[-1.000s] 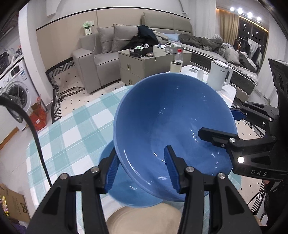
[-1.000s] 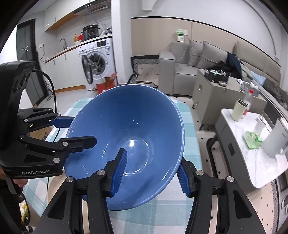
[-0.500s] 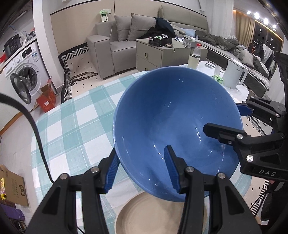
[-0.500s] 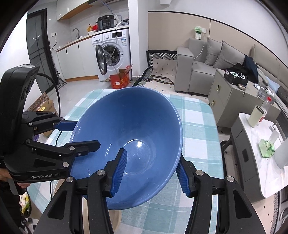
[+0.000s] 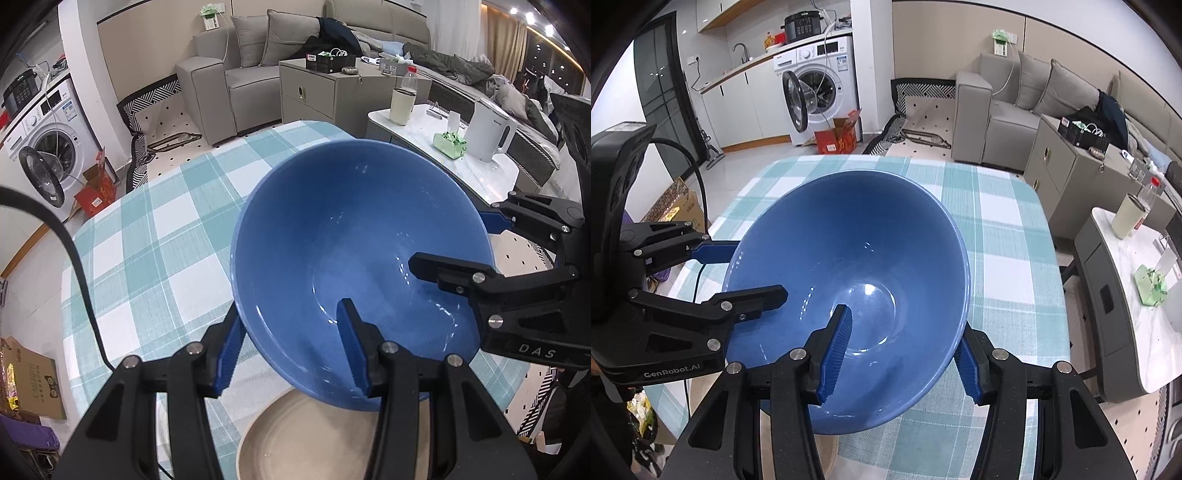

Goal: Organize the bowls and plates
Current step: 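Lower the held blue bowl into the other blue bowl with both grippers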

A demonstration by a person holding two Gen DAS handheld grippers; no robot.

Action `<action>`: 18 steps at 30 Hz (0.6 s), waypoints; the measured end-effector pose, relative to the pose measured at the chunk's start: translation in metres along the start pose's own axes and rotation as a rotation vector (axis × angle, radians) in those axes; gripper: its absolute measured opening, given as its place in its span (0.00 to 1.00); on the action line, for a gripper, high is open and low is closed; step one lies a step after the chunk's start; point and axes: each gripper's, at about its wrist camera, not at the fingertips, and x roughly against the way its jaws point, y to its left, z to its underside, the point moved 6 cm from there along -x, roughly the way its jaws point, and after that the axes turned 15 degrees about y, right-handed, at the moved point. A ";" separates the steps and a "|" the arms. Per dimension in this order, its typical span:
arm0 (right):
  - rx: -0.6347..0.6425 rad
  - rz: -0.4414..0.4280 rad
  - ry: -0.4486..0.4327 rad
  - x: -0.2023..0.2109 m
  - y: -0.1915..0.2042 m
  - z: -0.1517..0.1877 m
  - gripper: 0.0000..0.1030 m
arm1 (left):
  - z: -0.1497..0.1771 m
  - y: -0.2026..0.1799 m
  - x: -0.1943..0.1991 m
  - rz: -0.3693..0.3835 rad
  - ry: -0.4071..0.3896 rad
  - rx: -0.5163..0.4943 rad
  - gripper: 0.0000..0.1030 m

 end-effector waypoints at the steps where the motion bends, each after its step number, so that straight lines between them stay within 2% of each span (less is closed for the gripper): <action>1: 0.000 0.001 0.005 -0.002 -0.001 0.001 0.53 | 0.000 -0.001 -0.001 -0.002 0.002 0.000 0.47; 9: 0.011 0.010 0.033 -0.014 -0.005 -0.001 0.53 | -0.001 -0.002 -0.009 -0.023 0.019 -0.009 0.47; 18: 0.045 0.089 0.059 -0.027 -0.005 0.002 0.53 | -0.005 -0.002 -0.023 -0.047 0.039 -0.017 0.47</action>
